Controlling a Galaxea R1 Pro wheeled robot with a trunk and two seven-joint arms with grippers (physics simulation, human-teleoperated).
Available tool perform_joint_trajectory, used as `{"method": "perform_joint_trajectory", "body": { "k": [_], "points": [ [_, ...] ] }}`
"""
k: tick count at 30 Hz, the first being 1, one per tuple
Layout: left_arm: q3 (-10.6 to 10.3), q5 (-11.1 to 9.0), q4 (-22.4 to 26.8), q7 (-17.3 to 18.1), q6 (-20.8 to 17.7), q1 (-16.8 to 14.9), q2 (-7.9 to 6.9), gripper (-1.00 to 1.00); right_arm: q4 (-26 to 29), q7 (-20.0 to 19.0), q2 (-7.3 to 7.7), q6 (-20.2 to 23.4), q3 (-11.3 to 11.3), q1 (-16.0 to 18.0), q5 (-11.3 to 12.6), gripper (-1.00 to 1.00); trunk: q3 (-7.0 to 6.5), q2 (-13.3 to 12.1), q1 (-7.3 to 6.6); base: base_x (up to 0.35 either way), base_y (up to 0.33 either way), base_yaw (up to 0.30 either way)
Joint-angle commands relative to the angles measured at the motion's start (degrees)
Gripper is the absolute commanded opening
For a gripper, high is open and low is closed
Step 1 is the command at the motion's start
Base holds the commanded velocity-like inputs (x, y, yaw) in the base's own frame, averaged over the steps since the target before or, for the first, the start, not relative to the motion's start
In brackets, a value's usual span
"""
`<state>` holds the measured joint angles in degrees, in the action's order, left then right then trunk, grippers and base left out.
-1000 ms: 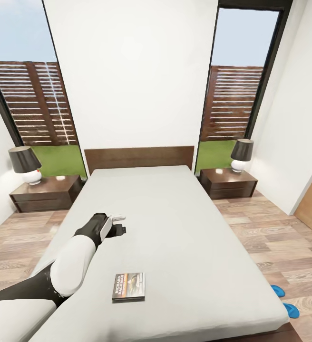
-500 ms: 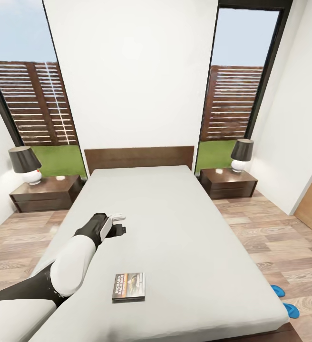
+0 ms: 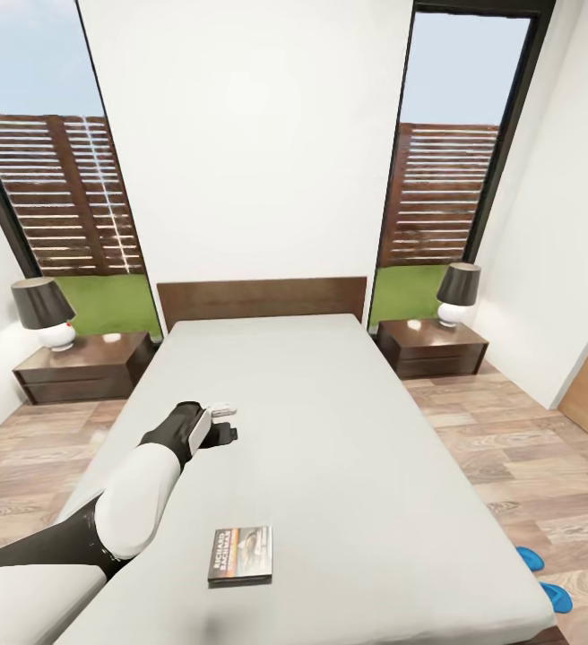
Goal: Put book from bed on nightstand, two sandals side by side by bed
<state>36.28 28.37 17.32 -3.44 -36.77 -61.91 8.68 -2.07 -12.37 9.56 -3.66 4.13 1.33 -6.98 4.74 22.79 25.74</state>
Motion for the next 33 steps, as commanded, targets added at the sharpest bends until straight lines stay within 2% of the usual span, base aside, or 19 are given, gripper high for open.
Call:
{"method": "perform_joint_trajectory", "body": {
  "k": [1, 15, 33],
  "points": [
    [0.2, -0.28, 0.08, -0.34, -0.23, -0.05, 0.04, 1.0, -0.22, -0.11, -0.02, -0.38, 0.45, 0.03, -0.58, 1.0, 0.13, 0.13, 0.04, 0.041, 0.0, 0.0],
    [0.2, -0.26, 0.07, -0.42, -0.15, -0.05, 0.1, 1.0, -0.22, -0.11, -0.18, -0.38, 0.44, -1.54, -0.58, 1.0, 0.13, 0.13, 0.04, 0.086, 0.0, 0.0],
    [0.2, -0.28, 0.06, -0.42, -0.06, -0.05, 0.11, 1.0, -0.22, 0.99, -0.25, -0.38, 0.44, -1.85, -0.58, 1.0, 0.13, 0.13, 0.04, 0.04, 0.0, 0.0]
  ]
}}
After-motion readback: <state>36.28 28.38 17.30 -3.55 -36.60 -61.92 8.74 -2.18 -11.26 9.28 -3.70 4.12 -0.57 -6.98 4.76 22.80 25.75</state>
